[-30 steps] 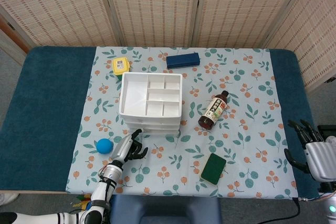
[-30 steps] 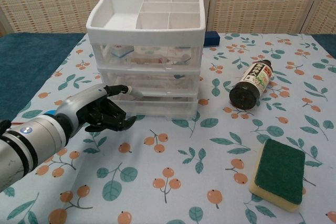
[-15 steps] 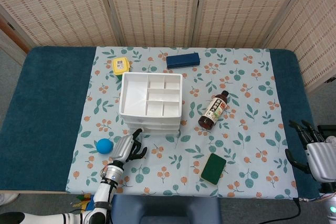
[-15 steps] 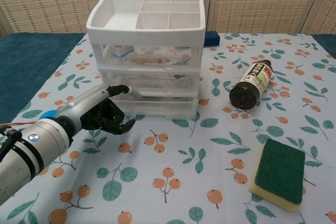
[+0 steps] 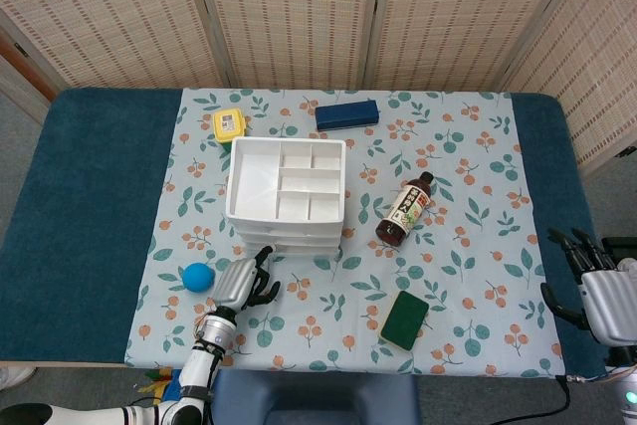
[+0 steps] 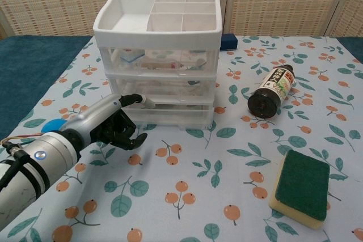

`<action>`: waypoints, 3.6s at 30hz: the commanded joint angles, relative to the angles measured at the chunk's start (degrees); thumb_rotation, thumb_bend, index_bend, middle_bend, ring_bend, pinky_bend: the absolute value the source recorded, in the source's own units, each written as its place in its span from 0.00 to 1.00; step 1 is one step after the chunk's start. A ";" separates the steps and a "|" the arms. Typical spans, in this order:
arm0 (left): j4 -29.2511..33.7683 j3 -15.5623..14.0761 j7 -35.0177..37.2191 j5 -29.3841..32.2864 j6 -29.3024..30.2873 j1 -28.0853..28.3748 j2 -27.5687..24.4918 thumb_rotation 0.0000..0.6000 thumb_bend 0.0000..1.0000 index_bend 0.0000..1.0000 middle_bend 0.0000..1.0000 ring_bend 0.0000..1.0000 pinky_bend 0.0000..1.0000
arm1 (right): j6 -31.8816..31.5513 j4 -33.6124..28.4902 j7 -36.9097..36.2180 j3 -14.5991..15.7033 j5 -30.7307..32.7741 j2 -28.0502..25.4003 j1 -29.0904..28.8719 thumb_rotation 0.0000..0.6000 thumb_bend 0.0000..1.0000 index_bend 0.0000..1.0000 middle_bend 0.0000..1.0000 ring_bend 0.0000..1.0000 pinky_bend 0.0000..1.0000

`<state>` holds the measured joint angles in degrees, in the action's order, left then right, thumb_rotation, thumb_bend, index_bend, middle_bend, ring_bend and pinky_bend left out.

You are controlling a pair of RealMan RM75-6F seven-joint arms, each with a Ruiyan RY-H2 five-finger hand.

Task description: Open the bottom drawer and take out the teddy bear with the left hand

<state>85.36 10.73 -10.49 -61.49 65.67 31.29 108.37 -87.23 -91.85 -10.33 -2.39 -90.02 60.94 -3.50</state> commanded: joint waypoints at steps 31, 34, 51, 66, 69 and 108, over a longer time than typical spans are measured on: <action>1.96 -0.59 -8.00 0.38 -2.49 1.64 -1.64 1.00 0.40 0.31 0.91 1.00 1.00 | 0.27 0.92 -0.96 -0.09 0.32 0.33 0.00 1.00 0.42 0.08 0.20 0.11 0.20; 3.06 -0.80 -8.35 0.75 -2.73 1.55 -2.21 1.00 0.40 0.32 0.91 1.00 1.00 | 0.25 0.98 -1.01 -0.11 0.28 0.37 -0.02 1.00 0.42 0.08 0.20 0.12 0.20; 9.78 -4.11 -11.85 0.75 -2.21 0.57 -5.54 1.00 0.40 0.36 0.91 1.00 1.00 | 0.26 1.17 -1.26 -0.05 0.18 0.39 -0.03 1.00 0.42 0.08 0.20 0.12 0.20; 13.78 -5.91 -13.72 0.93 -2.06 0.13 -7.45 1.00 0.40 0.37 0.91 1.00 1.00 | 0.33 1.39 -1.44 -0.02 0.23 0.45 -0.02 1.00 0.42 0.08 0.20 0.12 0.20; 14.18 -6.17 -14.13 1.04 -2.11 0.14 -7.73 1.00 0.40 0.37 0.91 1.00 1.00 | 0.33 1.36 -1.39 -0.03 0.22 0.42 -0.04 1.00 0.41 0.08 0.20 0.12 0.20; 24.00 -5.30 -12.98 1.00 -9.38 3.92 -21.12 1.00 0.40 0.16 0.90 1.00 1.00 | 0.02 1.78 -1.98 -0.03 -0.09 0.43 -0.03 1.00 0.42 0.08 0.20 0.12 0.20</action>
<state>108.04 4.05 -24.71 -62.36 58.94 33.57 89.12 -87.21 -90.07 -12.31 -2.42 -90.11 61.36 -3.54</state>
